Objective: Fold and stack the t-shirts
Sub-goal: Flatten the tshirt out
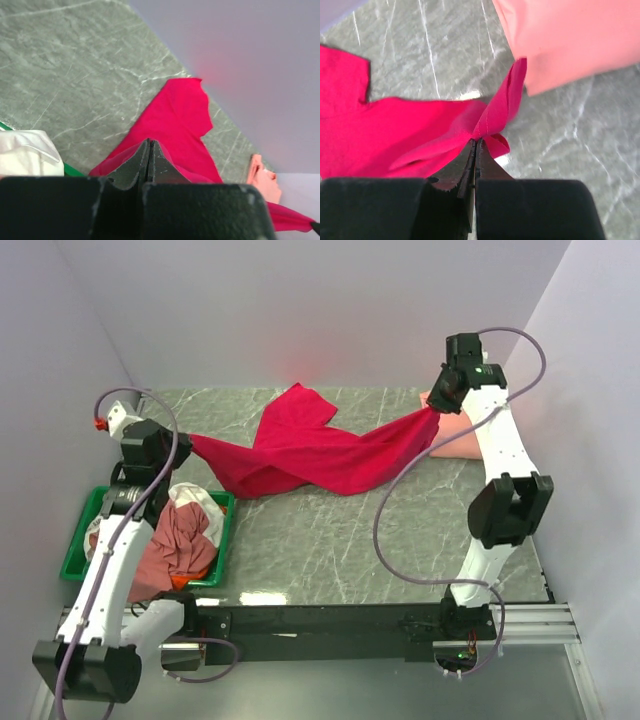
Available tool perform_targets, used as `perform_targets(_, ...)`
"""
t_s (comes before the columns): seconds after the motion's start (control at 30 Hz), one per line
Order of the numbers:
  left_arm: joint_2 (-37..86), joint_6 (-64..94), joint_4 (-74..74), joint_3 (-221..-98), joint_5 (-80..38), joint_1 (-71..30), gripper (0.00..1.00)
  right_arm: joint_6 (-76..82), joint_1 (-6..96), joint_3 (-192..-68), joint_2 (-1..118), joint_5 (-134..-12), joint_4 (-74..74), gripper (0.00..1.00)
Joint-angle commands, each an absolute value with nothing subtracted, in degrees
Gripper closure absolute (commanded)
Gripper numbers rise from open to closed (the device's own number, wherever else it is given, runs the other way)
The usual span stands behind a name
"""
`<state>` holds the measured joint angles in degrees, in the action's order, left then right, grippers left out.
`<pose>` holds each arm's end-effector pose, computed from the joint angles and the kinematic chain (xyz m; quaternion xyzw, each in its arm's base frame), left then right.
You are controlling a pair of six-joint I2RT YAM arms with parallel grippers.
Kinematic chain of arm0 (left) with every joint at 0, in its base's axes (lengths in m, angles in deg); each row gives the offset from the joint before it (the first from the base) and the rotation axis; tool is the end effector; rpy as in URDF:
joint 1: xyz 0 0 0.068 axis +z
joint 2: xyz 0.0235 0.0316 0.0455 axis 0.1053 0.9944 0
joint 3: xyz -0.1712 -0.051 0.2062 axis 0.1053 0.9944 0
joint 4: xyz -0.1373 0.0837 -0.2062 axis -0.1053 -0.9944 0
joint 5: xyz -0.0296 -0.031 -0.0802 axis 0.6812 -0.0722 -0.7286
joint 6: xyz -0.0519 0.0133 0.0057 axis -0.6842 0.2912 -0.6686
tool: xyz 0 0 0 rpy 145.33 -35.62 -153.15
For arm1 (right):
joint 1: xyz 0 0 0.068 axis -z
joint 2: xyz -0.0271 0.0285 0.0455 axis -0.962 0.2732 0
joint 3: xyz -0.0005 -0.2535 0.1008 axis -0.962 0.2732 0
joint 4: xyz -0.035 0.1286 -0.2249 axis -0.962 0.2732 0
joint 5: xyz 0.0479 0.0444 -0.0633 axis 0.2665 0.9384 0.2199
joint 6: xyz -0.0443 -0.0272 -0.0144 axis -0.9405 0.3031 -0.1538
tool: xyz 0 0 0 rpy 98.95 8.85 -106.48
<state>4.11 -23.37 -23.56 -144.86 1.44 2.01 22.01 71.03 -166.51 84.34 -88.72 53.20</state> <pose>0.2157 -0.0066 0.3624 -0.3830 0.7183 -0.1725 0.5547 0.4070 0.0172 0.3670 0.2080 0.9093 0.0275 0.3595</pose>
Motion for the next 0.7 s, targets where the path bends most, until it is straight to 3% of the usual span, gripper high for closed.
perform_targets(0.0,-2.8,-23.4,-23.3,-146.1,4.0,2.3,0.99,21.2,71.4,-160.4,74.0,-90.1,52.6,1.00)
perform_targets(0.2,-13.7,-26.7,-29.4,-143.9,8.3,2.4,0.99,22.3,71.3,-151.3,60.5,-91.9,52.4,1.00)
perform_targets(0.37,-16.2,-27.5,-31.4,-143.9,9.8,2.3,0.99,22.5,71.3,-151.8,55.6,-94.5,52.5,1.00)
perform_targets(0.53,-10.1,-25.8,-27.8,-142.9,7.8,2.4,0.99,20.7,71.3,-159.0,64.3,-94.2,50.9,1.00)
perform_targets(0.67,1.7,-22.6,-23.5,-142.9,8.3,2.5,0.99,20.7,71.3,-167.4,80.9,-91.3,51.1,1.00)
